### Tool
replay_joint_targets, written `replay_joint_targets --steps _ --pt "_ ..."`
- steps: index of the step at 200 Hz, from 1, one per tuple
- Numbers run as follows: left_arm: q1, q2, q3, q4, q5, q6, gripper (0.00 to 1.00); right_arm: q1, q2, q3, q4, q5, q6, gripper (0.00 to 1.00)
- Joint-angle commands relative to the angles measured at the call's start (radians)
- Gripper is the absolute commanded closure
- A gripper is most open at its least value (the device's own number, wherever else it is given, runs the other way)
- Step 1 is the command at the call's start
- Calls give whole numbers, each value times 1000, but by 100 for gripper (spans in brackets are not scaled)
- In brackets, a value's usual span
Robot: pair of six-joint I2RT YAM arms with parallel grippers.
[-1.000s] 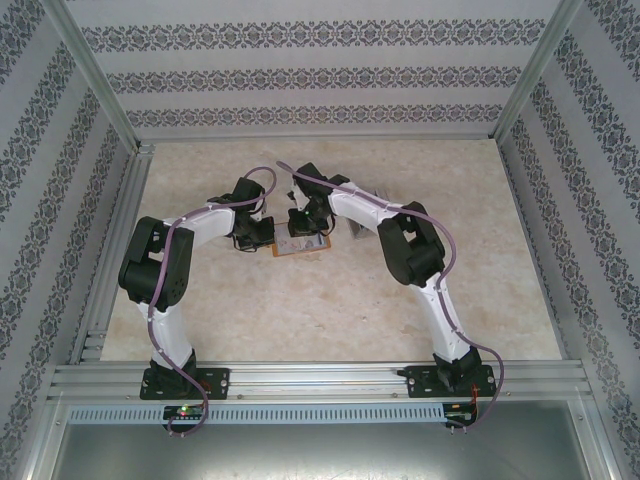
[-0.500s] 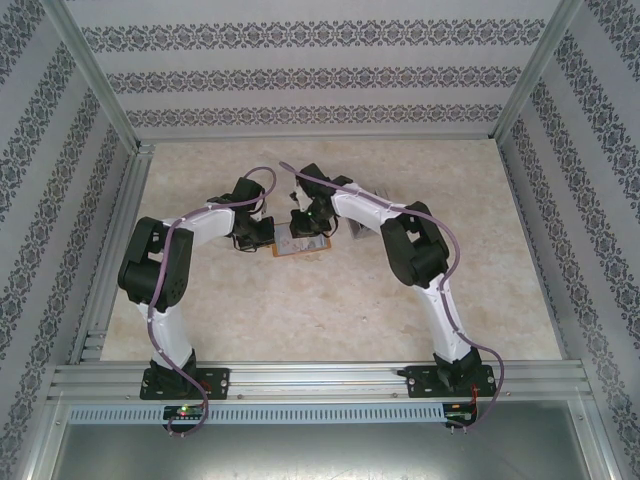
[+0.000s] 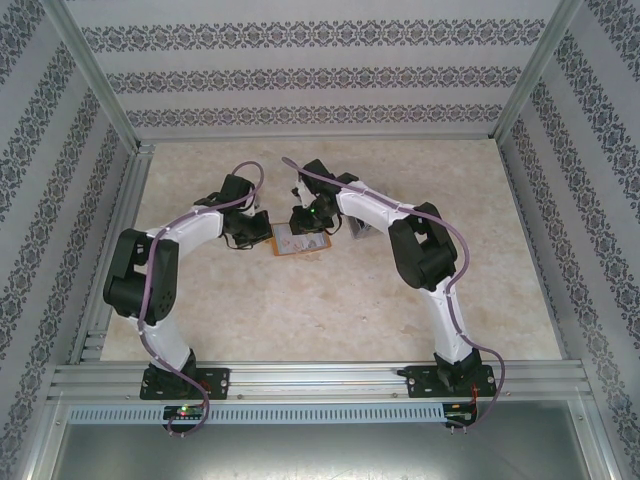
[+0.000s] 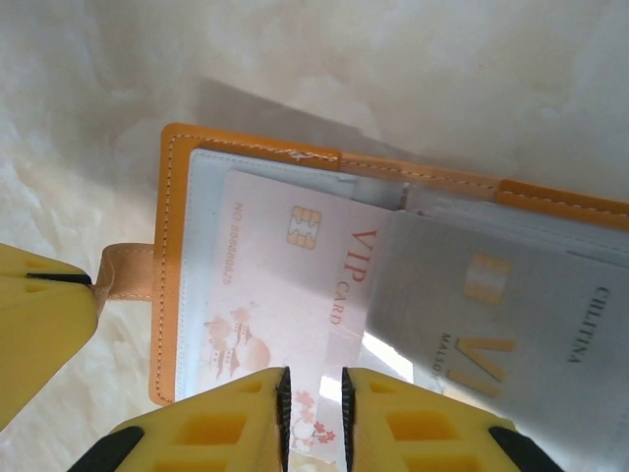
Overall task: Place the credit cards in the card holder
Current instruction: Insert the credit card into the card slot.
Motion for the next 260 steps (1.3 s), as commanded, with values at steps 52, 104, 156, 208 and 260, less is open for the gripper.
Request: replay_joint_targets --steps 52,104,156,208,260 --pt "22 -59 14 91 121 -91 100 7 -62 -59 114 -150 68 70" --pt "24 -95 5 146 173 -160 100 19 -47 -56 134 -156 90 57" --pt "25 -118 20 175 199 -201 100 8 -68 -94 166 -164 107 51" --pt "25 -118 37 198 226 -233 100 8 -61 -116 172 -140 103 51" --pt "24 -118 43 207 232 -250 100 7 -44 -107 159 -136 91 53"
